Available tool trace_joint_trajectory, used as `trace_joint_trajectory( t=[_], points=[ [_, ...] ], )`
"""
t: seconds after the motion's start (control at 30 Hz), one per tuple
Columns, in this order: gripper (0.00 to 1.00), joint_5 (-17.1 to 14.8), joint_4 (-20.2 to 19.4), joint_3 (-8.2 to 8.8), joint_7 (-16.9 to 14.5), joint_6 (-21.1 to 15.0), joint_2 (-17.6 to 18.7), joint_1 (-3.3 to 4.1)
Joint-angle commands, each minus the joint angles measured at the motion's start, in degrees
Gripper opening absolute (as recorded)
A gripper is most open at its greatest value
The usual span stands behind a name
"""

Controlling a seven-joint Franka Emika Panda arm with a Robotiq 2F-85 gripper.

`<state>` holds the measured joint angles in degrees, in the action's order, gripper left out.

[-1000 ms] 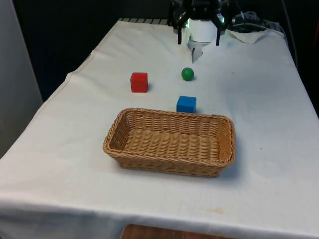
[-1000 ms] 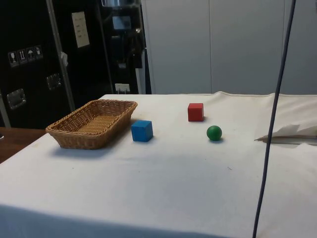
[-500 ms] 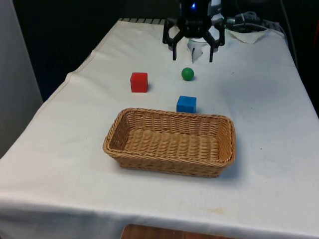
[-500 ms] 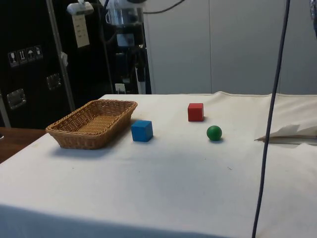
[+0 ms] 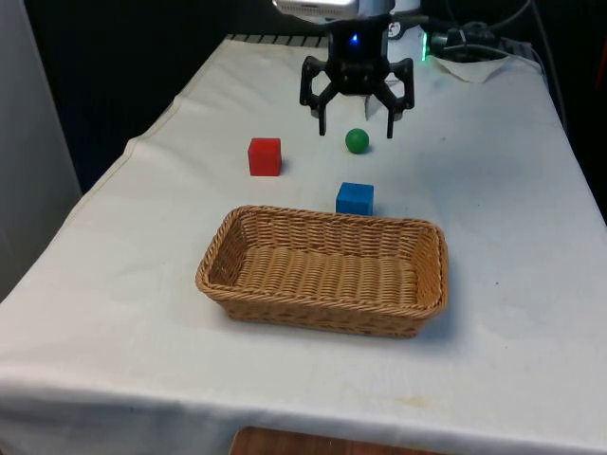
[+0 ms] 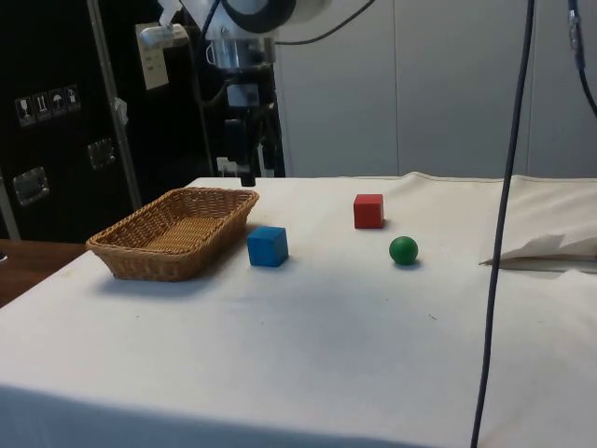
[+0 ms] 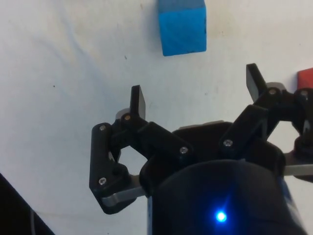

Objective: Place all non-red objects into the basket.

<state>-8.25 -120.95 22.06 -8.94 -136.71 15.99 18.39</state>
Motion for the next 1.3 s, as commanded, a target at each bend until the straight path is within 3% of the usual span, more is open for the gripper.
trace_joint_trajectory(
  t=[0.0, 0.3, 0.33, 0.37, 0.6, 0.63, 0.7, 0.87, 0.9, 0.93, 1.13, 1.17, 1.2, 1.23, 1.27],
  points=[
    [1.00, -0.4, -0.3, -0.06, -0.6, -0.6, -0.1, -0.23],
    [1.00, -1.0, 0.1, -0.17, -1.2, -2.2, 2.9, -0.46],
    [1.00, -0.2, 0.1, 0.23, -0.5, -1.8, 2.7, -0.11],
    [1.00, -1.2, 0.2, -0.23, -1.3, -2.4, 3.3, -0.46],
    [1.00, -2.8, 1.3, -0.40, -2.0, -3.6, 6.2, -0.52],
    [1.00, -1.9, 1.4, 0.11, -1.4, -3.1, 6.2, -0.11],
    [1.00, -3.1, 1.5, -0.46, -2.2, -3.8, 6.9, -0.57],
    [1.00, -5.1, 1.8, -0.74, -3.4, -4.8, 8.7, -0.63],
    [1.00, -4.0, 1.7, 0.00, -2.6, -4.3, 8.4, -0.11],
    [1.00, -5.4, 1.8, -0.74, -3.7, -4.9, 8.9, -0.63],
    [1.00, -8.5, 2.6, -1.03, -5.7, -5.6, 11.1, -0.80],
    [1.00, -7.4, 2.3, -0.23, -4.9, -5.1, 10.8, -0.11],
    [1.00, -8.0, 2.5, -0.23, -5.2, -5.2, 11.2, -0.11],
    [1.00, -9.6, 2.9, -1.09, -6.4, -5.7, 11.7, -0.80],
    [1.00, -10.1, 3.0, -1.15, -6.8, -5.7, 12.0, -0.80]
  ],
)
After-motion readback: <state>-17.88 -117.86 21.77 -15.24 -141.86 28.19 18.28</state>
